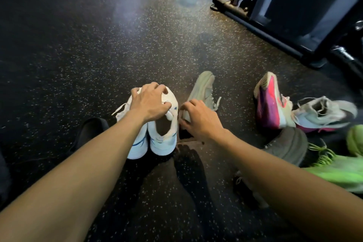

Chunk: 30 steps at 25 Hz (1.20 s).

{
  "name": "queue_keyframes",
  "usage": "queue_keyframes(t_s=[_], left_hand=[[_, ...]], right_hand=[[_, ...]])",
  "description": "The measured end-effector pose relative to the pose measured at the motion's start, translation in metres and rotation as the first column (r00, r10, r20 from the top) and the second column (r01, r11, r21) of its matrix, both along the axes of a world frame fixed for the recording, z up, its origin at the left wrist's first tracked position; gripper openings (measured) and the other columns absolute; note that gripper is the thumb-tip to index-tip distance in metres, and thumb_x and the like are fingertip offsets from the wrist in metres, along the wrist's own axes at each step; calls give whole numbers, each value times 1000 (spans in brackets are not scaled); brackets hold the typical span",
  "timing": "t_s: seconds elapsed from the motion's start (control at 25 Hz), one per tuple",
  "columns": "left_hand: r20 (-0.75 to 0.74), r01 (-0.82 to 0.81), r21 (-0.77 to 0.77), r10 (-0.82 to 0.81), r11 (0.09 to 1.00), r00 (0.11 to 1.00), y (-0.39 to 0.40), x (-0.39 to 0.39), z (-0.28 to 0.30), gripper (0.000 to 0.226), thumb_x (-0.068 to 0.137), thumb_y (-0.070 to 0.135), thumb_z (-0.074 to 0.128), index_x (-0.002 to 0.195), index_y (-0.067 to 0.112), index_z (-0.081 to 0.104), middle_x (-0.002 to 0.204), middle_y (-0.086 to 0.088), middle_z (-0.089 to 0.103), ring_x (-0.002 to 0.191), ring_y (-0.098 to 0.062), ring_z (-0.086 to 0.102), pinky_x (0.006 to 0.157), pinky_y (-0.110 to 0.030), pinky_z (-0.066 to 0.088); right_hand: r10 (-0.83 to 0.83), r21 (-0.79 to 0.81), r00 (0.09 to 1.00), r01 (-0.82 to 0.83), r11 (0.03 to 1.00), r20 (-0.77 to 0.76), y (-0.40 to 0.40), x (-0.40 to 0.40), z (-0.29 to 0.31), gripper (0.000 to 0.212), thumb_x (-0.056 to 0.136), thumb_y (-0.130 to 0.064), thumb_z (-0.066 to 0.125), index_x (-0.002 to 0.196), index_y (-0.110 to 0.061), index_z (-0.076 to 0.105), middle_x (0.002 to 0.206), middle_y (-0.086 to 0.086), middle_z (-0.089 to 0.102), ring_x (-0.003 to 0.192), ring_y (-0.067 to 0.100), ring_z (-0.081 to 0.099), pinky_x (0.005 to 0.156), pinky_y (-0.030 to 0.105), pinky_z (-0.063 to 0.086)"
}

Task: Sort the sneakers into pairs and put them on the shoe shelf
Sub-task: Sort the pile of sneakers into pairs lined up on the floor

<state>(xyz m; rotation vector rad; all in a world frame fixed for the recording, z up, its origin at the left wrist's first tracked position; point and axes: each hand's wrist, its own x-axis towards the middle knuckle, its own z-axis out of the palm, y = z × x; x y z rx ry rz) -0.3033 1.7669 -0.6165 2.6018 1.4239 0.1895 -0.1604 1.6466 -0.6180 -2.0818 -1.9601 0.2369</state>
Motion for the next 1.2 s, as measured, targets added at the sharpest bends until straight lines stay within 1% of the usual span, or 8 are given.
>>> queue_keyframes(t_s=[0.24, 0.52, 0.8, 0.88, 0.96, 1.04, 1.12, 1.2], left_hand=[[-83, 217, 13, -216, 976, 973, -29, 65, 8, 44, 75, 55, 50, 114, 34, 54, 122, 3, 54, 118, -22, 48, 94, -48, 31], [-194, 321, -42, -323, 946, 926, -52, 124, -5, 52, 79, 58, 50, 121, 28, 50, 124, -3, 55, 117, -27, 49, 91, -50, 31], [-228, 246, -33, -247, 969, 942, -69, 158, -34, 57, 84, 54, 59, 123, 16, 46, 122, -12, 60, 113, -34, 57, 88, -43, 42], [-246, 207, -56, -214, 977, 945, -69, 167, -42, 60, 86, 52, 58, 131, 17, 40, 125, -12, 59, 112, -34, 58, 86, -42, 43], [-281, 152, -108, -177, 982, 943, -67, 173, -49, 73, 89, 49, 57, 146, 18, 25, 130, -13, 55, 113, -34, 58, 85, -40, 42], [-301, 95, -119, -128, 988, 945, -67, 174, -57, 78, 92, 43, 57, 151, 17, 13, 132, -16, 53, 112, -34, 59, 84, -39, 42], [-296, 57, -74, -76, 996, 952, -65, 175, -65, 71, 93, 26, 55, 150, 13, 14, 127, -18, 57, 108, -36, 62, 81, -38, 44], [-309, 56, -4, -55, 998, 950, -64, 175, -67, 61, 93, 9, 48, 147, 7, 20, 122, -19, 61, 104, -36, 64, 77, -39, 47]], right_hand=[[-245, -73, 962, 255, 964, 117, -45, 69, 9, 40, 84, -39, 61, 116, -16, 54, 116, 6, 53, 111, 29, 50, 83, 44, 47], [-416, -245, 881, 465, 851, 227, -101, 121, 4, 45, 86, -39, 61, 121, -12, 50, 122, 9, 51, 116, 30, 48, 88, 45, 44], [-455, -429, 844, 537, 726, 285, -132, 141, -26, 57, 83, -52, 57, 123, -11, 50, 124, 12, 52, 116, 31, 48, 94, 45, 40], [-424, -442, 835, 547, 711, 351, -134, 141, -36, 65, 80, -61, 52, 123, -12, 53, 123, 11, 53, 115, 31, 48, 93, 44, 39], [-342, -448, 823, 542, 711, 454, -134, 137, -43, 69, 77, -66, 49, 121, -13, 55, 121, 10, 54, 112, 29, 48, 86, 41, 38], [-287, -455, 812, 536, 711, 507, -129, 130, -47, 55, 79, -55, 52, 117, -15, 59, 117, 8, 58, 106, 27, 53, 77, 37, 36], [-305, -460, 827, 527, 715, 472, -123, 123, -49, 34, 82, -35, 57, 110, -17, 63, 111, 4, 64, 102, 24, 60, 70, 34, 36], [-288, -442, 845, 492, 751, 451, -120, 117, -50, 21, 86, -18, 55, 104, -17, 67, 106, 2, 68, 99, 23, 64, 68, 32, 40]])
